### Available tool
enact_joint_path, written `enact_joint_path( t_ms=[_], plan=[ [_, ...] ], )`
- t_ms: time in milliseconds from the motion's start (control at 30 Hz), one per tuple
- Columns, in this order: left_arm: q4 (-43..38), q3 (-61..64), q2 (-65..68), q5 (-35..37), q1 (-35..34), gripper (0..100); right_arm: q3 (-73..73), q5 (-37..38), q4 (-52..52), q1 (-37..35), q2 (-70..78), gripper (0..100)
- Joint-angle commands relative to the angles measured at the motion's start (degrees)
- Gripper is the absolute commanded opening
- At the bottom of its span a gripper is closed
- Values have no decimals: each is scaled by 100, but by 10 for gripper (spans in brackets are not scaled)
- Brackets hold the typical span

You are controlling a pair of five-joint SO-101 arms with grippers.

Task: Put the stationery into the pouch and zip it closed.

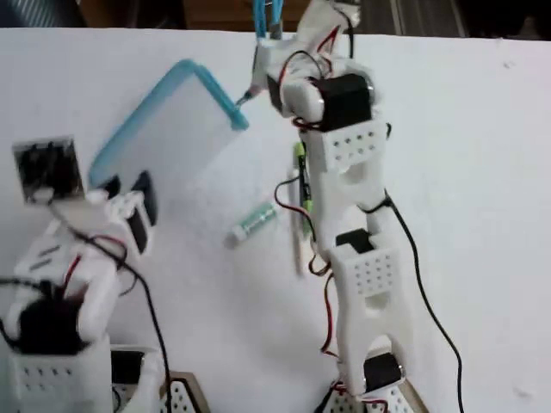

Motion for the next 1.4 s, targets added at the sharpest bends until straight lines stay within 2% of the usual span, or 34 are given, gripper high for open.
enact_joint_path(
  t_ms=[0,200,333,467,600,667,833,1100,1267,1367],
  plan=[
    [747,-1714,1112,457,611,255,202,-18,13,-224,-1059,16],
    [2479,-3815,1947,536,2141,352,941,0,-198,-778,-2290,16],
    [3077,-4536,2281,1292,2440,387,1582,-18,-400,-954,-2774,16],
    [3068,-4589,2325,1916,1938,391,1846,-18,-426,-1103,-2897,16],
    [3077,-4589,1877,2189,796,389,1908,-35,-426,-1103,-2897,16],
    [3077,-4466,1622,2295,505,389,1908,-35,-426,-1103,-2897,16],
    [2831,-3692,1393,2611,426,388,1916,-35,-426,-1103,-2879,16],
    [1582,-2980,1429,2646,532,387,1916,-35,-400,-1103,-2879,16],
    [765,-2505,1429,2611,857,303,1916,-35,-400,-1103,-2888,16],
    [308,-2101,1429,2602,1130,290,1916,-35,-400,-1103,-2888,16]
  ],
)
